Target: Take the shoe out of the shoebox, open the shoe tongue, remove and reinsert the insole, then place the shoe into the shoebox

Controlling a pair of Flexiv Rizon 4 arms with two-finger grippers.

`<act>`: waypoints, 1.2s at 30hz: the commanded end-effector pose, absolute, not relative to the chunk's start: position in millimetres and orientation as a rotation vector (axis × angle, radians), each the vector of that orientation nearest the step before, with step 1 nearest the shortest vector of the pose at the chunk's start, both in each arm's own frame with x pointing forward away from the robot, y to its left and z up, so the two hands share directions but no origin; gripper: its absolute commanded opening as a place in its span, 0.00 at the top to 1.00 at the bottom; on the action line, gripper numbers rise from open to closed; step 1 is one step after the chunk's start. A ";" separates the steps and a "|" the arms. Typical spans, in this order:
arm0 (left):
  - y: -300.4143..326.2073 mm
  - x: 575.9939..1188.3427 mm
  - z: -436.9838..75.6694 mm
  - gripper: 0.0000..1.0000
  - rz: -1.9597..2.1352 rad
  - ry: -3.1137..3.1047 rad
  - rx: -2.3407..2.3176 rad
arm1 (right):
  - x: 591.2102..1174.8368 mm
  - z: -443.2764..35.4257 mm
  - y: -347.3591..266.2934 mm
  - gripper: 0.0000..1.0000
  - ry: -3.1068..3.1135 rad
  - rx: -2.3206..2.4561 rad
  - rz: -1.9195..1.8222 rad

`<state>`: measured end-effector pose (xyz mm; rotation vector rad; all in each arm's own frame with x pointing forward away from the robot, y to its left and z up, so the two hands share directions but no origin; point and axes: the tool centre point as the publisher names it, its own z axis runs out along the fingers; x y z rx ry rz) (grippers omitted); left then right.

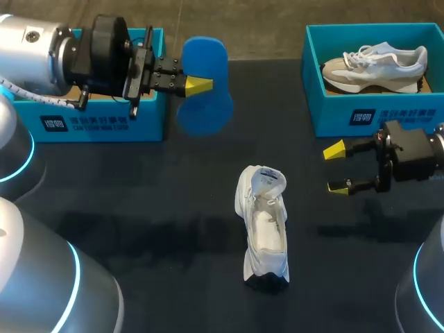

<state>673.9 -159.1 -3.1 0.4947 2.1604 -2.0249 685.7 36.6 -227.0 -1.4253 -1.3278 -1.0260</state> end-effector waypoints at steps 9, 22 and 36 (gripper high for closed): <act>-166.4 673.9 -25.1 1.00 -1.891 1.968 0.645 | 685.1 -227.3 38.0 0.00 -1.327 -1.428 -1.029; -173.9 680.6 -66.0 1.00 -1.611 1.639 0.947 | 685.1 -227.3 38.0 0.00 -1.327 -1.428 -1.029; -178.0 677.8 -74.9 1.00 -1.463 1.624 1.012 | 685.1 -227.3 38.0 0.00 -1.327 -1.428 -1.029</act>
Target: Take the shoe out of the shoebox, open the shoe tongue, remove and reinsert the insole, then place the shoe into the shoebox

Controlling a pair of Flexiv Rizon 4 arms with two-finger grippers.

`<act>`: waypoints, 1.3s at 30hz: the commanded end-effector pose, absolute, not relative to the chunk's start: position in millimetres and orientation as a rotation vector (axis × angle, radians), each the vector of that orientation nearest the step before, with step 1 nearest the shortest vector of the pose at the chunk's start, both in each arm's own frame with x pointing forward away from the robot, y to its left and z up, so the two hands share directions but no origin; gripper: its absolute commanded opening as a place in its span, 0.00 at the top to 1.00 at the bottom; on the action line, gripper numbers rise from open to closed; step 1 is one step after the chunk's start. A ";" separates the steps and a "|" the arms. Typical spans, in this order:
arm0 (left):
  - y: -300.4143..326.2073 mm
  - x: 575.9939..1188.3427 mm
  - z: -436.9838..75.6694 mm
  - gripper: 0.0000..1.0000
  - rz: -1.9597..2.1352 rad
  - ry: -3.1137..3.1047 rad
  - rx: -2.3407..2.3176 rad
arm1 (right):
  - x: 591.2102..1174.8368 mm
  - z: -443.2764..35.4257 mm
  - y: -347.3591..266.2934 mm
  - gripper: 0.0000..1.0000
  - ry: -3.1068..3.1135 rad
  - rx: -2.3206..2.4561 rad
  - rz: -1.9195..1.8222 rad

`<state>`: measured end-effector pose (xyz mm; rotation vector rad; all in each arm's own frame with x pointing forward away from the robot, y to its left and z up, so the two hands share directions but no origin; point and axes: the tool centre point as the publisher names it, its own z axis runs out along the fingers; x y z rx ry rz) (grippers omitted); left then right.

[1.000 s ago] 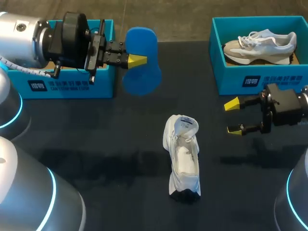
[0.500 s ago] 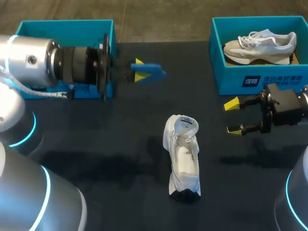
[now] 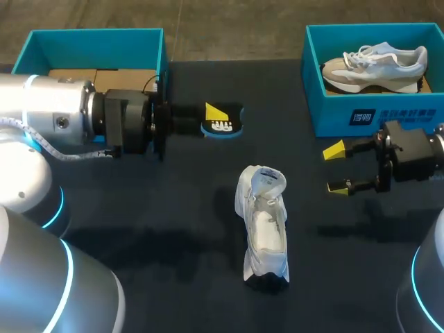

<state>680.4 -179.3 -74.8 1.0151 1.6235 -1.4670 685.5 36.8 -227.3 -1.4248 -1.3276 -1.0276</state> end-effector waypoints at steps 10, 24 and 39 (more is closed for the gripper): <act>-191.9 666.5 -112.8 1.00 -1.297 1.505 1.107 | 685.1 -227.3 38.0 0.00 -1.327 -1.428 -1.029; -187.1 650.9 -138.3 1.00 -1.224 1.179 1.181 | 685.1 -227.3 38.0 0.00 -1.327 -1.428 -1.029; -191.0 649.8 -141.6 1.00 -1.172 1.174 1.197 | 685.1 -227.3 38.0 0.00 -1.327 -1.428 -1.029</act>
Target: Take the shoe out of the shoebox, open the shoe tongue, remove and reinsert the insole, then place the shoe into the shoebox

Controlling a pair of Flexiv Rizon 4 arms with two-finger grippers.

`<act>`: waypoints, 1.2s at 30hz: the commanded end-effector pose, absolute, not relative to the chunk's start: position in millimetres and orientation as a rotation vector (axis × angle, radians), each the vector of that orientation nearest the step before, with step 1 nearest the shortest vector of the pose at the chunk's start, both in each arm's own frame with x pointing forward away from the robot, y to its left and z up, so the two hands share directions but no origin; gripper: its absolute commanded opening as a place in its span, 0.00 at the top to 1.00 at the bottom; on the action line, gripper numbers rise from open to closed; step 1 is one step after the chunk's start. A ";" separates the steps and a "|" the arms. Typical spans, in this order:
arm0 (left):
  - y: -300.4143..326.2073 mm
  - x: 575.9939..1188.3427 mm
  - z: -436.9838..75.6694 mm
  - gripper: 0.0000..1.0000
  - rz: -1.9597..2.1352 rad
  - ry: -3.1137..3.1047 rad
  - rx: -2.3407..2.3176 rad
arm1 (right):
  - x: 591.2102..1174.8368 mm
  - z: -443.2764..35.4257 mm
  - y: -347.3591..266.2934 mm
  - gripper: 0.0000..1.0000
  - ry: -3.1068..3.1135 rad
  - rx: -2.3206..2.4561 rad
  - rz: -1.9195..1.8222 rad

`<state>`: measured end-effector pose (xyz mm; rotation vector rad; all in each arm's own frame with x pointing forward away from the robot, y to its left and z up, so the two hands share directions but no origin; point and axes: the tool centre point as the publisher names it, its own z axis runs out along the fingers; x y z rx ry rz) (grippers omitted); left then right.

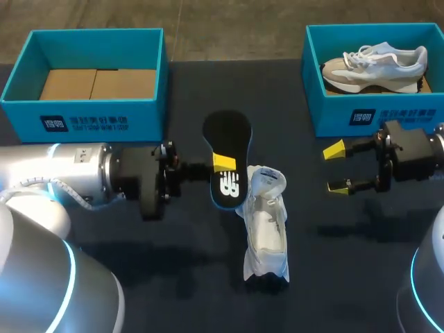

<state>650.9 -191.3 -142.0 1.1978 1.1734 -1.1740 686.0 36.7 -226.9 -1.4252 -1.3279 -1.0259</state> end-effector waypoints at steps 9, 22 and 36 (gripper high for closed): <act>-191.0 649.8 -141.6 1.00 -1.172 1.174 1.197 | 685.1 -227.3 38.0 0.00 -1.327 -1.428 -1.029; -187.7 641.6 -151.9 1.00 -1.096 1.127 1.257 | 685.1 -227.3 38.0 0.00 -1.327 -1.428 -1.029; -199.4 636.0 -179.9 1.00 -0.986 1.076 1.348 | 685.1 -227.3 38.0 0.00 -1.327 -1.428 -1.029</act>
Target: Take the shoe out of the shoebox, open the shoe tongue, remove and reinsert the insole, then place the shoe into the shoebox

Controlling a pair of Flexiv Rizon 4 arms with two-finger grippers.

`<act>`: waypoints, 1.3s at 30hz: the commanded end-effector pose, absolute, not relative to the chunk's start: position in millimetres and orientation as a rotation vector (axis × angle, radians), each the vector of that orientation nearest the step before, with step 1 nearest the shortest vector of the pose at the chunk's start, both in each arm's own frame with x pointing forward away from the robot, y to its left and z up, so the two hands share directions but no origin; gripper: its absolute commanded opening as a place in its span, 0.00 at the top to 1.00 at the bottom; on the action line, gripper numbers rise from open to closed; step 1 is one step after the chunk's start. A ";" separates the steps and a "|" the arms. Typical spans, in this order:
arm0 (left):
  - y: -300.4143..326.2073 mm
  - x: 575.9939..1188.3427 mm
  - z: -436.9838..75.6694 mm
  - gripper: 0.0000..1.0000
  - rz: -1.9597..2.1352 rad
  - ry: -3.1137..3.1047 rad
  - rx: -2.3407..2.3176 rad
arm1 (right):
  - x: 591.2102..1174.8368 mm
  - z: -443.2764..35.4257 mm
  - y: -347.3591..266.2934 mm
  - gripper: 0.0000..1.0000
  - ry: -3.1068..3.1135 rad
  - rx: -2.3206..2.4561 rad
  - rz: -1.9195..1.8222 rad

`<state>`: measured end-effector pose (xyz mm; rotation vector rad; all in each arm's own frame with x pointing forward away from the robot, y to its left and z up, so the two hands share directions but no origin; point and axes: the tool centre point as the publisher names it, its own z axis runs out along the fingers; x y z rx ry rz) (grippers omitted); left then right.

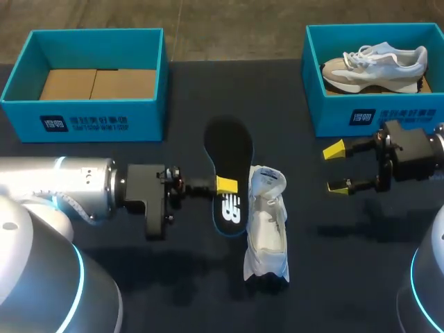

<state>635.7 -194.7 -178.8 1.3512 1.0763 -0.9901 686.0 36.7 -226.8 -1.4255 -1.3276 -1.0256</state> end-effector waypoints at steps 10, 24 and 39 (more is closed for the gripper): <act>-199.4 636.0 -179.9 1.00 -0.986 1.076 1.348 | 685.7 -217.6 54.2 0.00 -1.360 -1.455 -1.033; -215.5 646.4 -196.5 1.00 -1.004 1.010 1.364 | 687.7 -204.9 81.1 0.00 -1.340 -1.415 -1.096; -237.9 663.7 -207.5 1.00 -0.934 0.966 1.364 | 698.4 -208.7 106.8 0.00 -1.357 -1.350 -1.097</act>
